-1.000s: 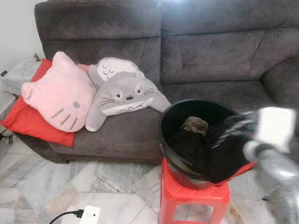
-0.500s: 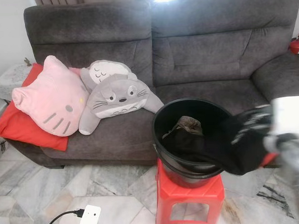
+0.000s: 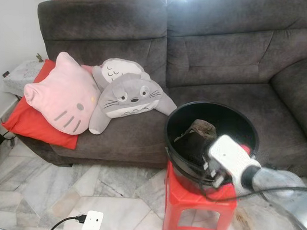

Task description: Hang hanger

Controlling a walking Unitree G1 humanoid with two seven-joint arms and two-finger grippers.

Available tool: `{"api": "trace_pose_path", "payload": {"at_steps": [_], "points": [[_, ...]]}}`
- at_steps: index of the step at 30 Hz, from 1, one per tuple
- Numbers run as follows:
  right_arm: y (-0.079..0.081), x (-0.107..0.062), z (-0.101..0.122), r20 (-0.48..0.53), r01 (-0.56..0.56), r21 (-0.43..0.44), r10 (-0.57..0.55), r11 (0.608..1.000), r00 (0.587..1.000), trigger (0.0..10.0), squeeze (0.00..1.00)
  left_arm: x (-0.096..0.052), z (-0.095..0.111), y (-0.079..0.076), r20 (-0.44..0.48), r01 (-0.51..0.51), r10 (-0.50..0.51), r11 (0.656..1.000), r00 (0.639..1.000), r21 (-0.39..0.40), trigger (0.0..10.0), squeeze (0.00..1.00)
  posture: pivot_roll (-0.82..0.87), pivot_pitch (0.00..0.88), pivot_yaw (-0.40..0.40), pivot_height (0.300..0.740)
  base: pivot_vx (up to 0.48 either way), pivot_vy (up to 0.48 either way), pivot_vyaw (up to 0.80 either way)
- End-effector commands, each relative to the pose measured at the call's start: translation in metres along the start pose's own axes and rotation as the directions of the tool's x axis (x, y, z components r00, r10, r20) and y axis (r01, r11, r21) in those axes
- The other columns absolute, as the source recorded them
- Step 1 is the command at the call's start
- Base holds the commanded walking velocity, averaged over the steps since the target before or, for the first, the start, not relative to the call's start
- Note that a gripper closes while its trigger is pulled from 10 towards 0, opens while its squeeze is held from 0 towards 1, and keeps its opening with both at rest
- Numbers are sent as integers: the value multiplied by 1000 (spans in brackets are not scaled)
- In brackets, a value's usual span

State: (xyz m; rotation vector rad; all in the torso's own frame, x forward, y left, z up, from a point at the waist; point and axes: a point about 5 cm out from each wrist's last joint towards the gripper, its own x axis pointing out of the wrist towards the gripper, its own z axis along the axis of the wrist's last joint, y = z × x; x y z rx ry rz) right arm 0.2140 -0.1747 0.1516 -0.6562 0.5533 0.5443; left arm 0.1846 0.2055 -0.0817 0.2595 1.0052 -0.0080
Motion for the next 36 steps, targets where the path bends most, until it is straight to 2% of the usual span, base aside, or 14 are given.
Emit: {"api": "trace_pose_path", "payload": {"at_steps": [1, 2, 4, 9, 12, 18, 22, 23, 25, 26, 30, 34, 36], "points": [[5, -7, 0, -21, -28, -50, 27, 998, 999, 0, 0, 0, -4, 3, -19, -12, 12, 1000, 1000, -8, 10000, 0, -311, 0, 66, 740, 0, 0, 0], [5, -10, -2, -42, -35, -73, 32, 997, 999, 0, 0, 0, -4, 3, -19, -12, 12, 1000, 1000, -8, 10000, 0, -311, 0, 66, 740, 0, 0, 0], [6, -22, -16, -162, -46, -132, 24, 990, 987, 0, 0, 0, -4, 3, -20, -13, 13, 1000, 1000, -4, 10000, 0, -323, 0, 71, 740, 0, 0, 0], [6, -21, -39, -278, 1, -118, -34, 993, 960, 0, 0, 0, -3, 4, -19, -13, 13, 1000, 1000, 0, 10000, 0, -330, 0, 75, 740, 0, 0, 0], [11, -16, -48, -311, -11, -104, -22, 995, 950, 0, 0, 0, -3, 3, -18, -12, 13, 1000, 1000, 2, 10000, 0, -324, 0, 74, 740, 0, 0, 0], [15, -10, -49, -318, 9, -67, -30, 998, 948, 0, 0, 0, -3, 4, -17, -17, 17, 1000, 1000, 0, 10000, 0, -321, 0, 74, 740, 0, 0, 0], [9, -3, -45, -276, 101, -51, -111, 994, 955, 0, 0, 0, -3, 4, -17, -21, 21, 1000, 1000, 2, 10000, 0, -321, 0, 75, 740, 0, 0, 0], [6, 1, -38, -228, 140, 3, -136, 990, 964, 0, 0, 0, -3, 4, -17, -21, 22, 1000, 1000, 3, 10000, 0, -321, 0, 75, 740, 0, 0, 0], [6, 4, -30, -175, 151, 74, -137, 986, 975, 0, 0, 0, -3, 4, -17, -22, 22, 1000, 1000, 4, 10000, 0, -321, 0, 75, 740, 0, 0, 0], [10, 4, -20, -127, 114, 112, -100, 987, 987, 0, 0, 0, -3, 4, -17, -23, 23, 1000, 1000, 5, 10000, 0, -321, 0, 75, 740, 0, 0, 0], [20, 8, 1, 11, 26, 172, -29, 985, 1000, 0, 0, 0, -3, 5, -16, -27, 27, 1000, 999, 8, 10000, 0, -320, 0, 75, 740, 0, 0, 0], [29, 11, 18, 107, -42, 225, 18, 974, 994, 0, 0, 0, -3, 5, -16, -28, 29, 1000, 999, 10, 10000, 0, -320, 0, 75, 740, 0, 0, 0], [37, 13, 25, 131, -83, 222, 55, 972, 990, 0, 0, 0, -3, 5, -15, -29, 29, 1000, 999, 10, 10000, 0, -316, 0, 72, 740, 0, 0, 0]]}}
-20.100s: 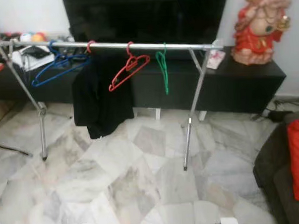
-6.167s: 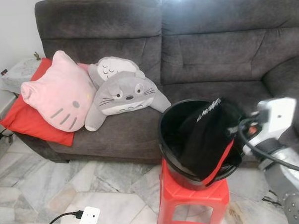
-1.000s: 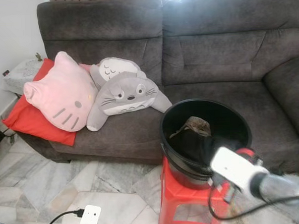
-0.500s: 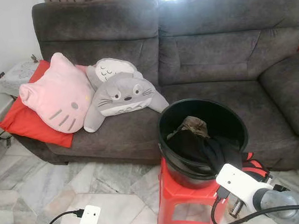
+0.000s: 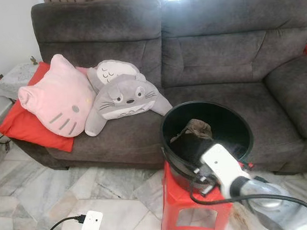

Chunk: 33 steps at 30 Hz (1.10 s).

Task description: Hang hanger

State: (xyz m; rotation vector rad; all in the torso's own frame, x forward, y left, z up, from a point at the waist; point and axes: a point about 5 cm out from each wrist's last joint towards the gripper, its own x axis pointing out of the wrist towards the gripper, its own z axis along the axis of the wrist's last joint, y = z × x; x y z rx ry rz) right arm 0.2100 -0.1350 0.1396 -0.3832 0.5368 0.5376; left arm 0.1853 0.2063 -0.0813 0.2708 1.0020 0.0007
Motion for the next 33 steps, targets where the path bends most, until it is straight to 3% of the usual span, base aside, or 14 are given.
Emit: {"api": "trace_pose_path", "payload": {"at_steps": [1, 7, 9, 10, 14, 15, 16, 20, 24, 25, 28, 29, 30, 33], "points": [[7, -2, 6, 19, -46, -21, 46, 999, 999, 0, 0, 0, -4, 4, -17, -16, 16, 1000, 1000, 4, 10000, 0, -316, 0, 72, 740, 0, 0, 0], [14, -7, -6, -71, -101, -111, 94, 989, 993, 0, 0, 0, -4, 3, -17, -17, 17, 1000, 1000, 1, 10000, 0, -316, 0, 71, 740, 0, 0, 0], [-6, -8, -20, -156, 33, -156, -57, 987, 986, 0, 0, 0, -4, 3, -17, -17, 17, 1000, 1000, 2, 10000, 0, -320, 0, 71, 740, 0, 0, 0], [-33, -11, -31, -204, 204, -169, -236, 964, 950, 0, 0, 0, -4, 3, -17, -16, 16, 1000, 1000, 2, 10000, 0, -323, 0, 71, 740, 0, 0, 0], [-84, -29, -38, -207, 457, -161, -483, 875, 851, 0, 0, 0, -4, 3, -17, -15, 15, 1000, 1000, 3, 10000, 0, -323, 0, 73, 740, 0, 0, 0], [-104, -38, -35, -185, 538, -158, -560, 828, 808, 0, 0, 0, -4, 3, -16, -16, 16, 1000, 1000, 2, 10000, 0, -324, 0, 73, 740, 0, 0, 0], [-104, -38, -35, -185, 538, -158, -560, 828, 808, 0, 0, 0, -4, 3, -16, -16, 16, 1000, 1000, 2, 10000, 0, -324, 0, 73, 740, 0, 0, 0], [-149, -56, -16, -84, 679, -164, -696, 715, 713, 0, 0, 0, -3, 4, -14, -20, 20, 1000, 1000, 0, 10000, 0, -319, 0, 79, 740, 0, 0, 0], [-165, -59, 6, -5, 705, -178, -717, 686, 697, 0, 0, 0, -3, 4, -12, -22, 22, 1000, 1000, 1, 10000, 0, -322, 0, 82, 740, 0, 0, 0], [-165, -59, 6, -5, 705, -178, -717, 686, 697, 0, 0, 0, -3, 4, -12, -22, 22, 1000, 1000, 1, 10000, 0, -322, 0, 82, 740, 0, 0, 0], [-156, -46, 16, 38, 637, -170, -641, 752, 766, 0, 0, 0, -3, 4, -12, -23, 23, 1000, 1000, 1, 10000, 0, -318, 0, 81, 740, 0, 0, 0], [-149, -41, 15, 32, 603, -161, -607, 781, 794, 0, 0, 0, -3, 4, -12, -23, 23, 1000, 1000, -1, 10000, 0, -318, 0, 81, 740, 0, 0, 0], [-128, -27, 8, 7, 491, -158, -496, 857, 868, 0, 0, 0, -3, 4, -12, -23, 23, 1000, 1000, -6, 10000, 0, -303, 0, 75, 740, 0, 0, 0], [-108, -16, 0, -11, 377, -165, -384, 911, 923, 0, 0, 0, -3, 4, -14, -21, 21, 1000, 1000, -10, 10000, 0, -301, 0, 74, 740, 0, 0, 0]]}}
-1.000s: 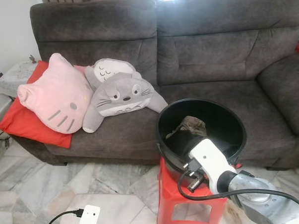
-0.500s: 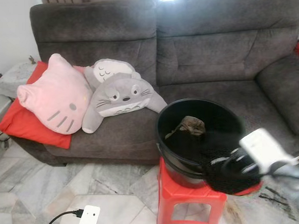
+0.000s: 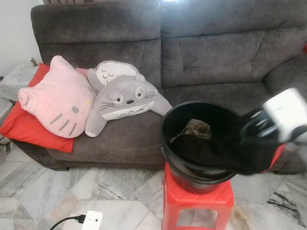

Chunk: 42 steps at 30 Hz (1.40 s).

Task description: Hang hanger

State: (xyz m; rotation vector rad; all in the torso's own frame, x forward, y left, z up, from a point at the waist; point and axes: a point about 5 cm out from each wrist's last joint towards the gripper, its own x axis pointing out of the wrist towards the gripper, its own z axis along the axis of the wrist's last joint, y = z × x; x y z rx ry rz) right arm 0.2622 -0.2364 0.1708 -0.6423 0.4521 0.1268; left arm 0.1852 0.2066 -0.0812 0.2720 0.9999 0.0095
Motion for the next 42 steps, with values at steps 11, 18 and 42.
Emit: {"api": "trace_pose_path", "payload": {"at_steps": [11, 18, 42], "points": [[68, -30, -12, -85, -377, -133, 368, 917, 926, 0, 0, 0, -4, 3, -18, -15, 14, 1000, 1000, -7, 10000, 0, -314, 0, 74, 740, 0, 0, 0], [85, -53, -20, -177, -491, -211, 461, 845, 869, 0, 0, 0, -3, 3, -16, -11, 11, 1000, 1000, -4, 10000, 0, -319, 0, 73, 740, 0, 0, 0], [62, -18, -2, -28, -146, -18, 145, 989, 989, 0, 0, 0, -3, 4, -16, -18, 18, 1000, 1000, 5, 10000, 0, -318, 0, 75, 740, 0, 0, 0]]}}
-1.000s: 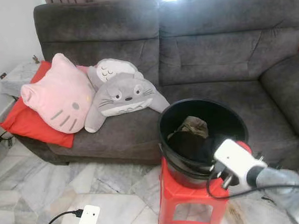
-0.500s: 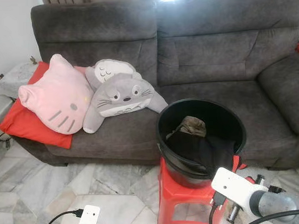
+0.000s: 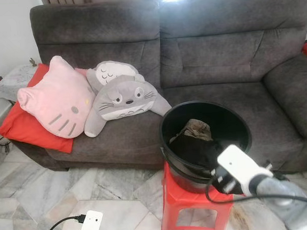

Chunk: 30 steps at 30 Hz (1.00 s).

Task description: Hang hanger

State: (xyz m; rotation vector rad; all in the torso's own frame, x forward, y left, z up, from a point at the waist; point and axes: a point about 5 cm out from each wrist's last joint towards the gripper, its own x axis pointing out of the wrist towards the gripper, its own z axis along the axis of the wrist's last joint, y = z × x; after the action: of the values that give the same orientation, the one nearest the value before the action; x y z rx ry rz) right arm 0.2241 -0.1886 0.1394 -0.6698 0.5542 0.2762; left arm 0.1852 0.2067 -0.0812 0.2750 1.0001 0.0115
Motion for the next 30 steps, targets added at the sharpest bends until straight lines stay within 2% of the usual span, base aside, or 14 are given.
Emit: {"api": "trace_pose_path", "payload": {"at_steps": [1, 3, 7, 13, 16, 20, 22, 23, 26, 29, 30], "points": [[-4, 2, 5, 30, 14, 38, -15, 999, 999, 0, 0, 0, -3, 4, -16, -15, 15, 1000, 1000, 3, 10000, 0, -318, 0, 75, 740, 0, 0, 0], [-4, 7, 13, 64, 1, 83, -6, 997, 998, 0, 0, 0, -3, 4, -16, -15, 16, 1000, 1000, 2, 10000, 0, -318, 0, 75, 740, 0, 0, 0], [-6, 13, 18, 79, 11, 92, -18, 996, 997, 0, 0, 0, -3, 4, -16, -16, 16, 1000, 1000, 1, 10000, 0, -315, 0, 75, 740, 0, 0, 0], [-38, 22, 21, 69, 173, 177, -188, 969, 980, 0, 0, 0, -3, 3, -14, -17, 17, 1000, 1000, -4, 10000, 0, -309, 0, 75, 740, 0, 0, 0], [-53, 23, 12, 21, 248, 173, -256, 953, 967, 0, 0, 0, -3, 3, -13, -17, 17, 1000, 1000, -4, 10000, 0, -309, 0, 75, 740, 0, 0, 0], [-64, 24, 5, -12, 294, 132, -295, 947, 955, 0, 0, 0, -3, 3, -12, -16, 16, 1000, 1000, -4, 10000, 0, -310, 0, 76, 740, 0, 0, 0], [-62, 25, 7, 2, 256, 131, -259, 958, 966, 0, 0, 0, -3, 3, -11, -16, 16, 1000, 1000, -4, 10000, 0, -310, 0, 76, 740, 0, 0, 0], [-56, 25, 11, 30, 211, 136, -216, 968, 976, 0, 0, 0, -3, 3, -11, -17, 17, 1000, 1000, -5, 10000, 0, -309, 0, 76, 740, 0, 0, 0], [-52, 26, 17, 61, 194, 179, -208, 964, 976, 0, 0, 0, -3, 3, -12, -17, 17, 1000, 1000, -7, 10000, 0, -305, 0, 76, 740, 0, 0, 0], [-66, 25, 14, 46, 267, 166, -278, 949, 960, 0, 0, 0, -3, 3, -12, -17, 17, 1000, 1000, -8, 10000, 0, -306, 0, 78, 740, 0, 0, 0], [-78, 25, 12, 38, 319, 136, -327, 938, 944, 0, 0, 0, -3, 3, -12, -17, 17, 1000, 1000, -8, 10000, 0, -306, 0, 78, 740, 0, 0, 0]]}}
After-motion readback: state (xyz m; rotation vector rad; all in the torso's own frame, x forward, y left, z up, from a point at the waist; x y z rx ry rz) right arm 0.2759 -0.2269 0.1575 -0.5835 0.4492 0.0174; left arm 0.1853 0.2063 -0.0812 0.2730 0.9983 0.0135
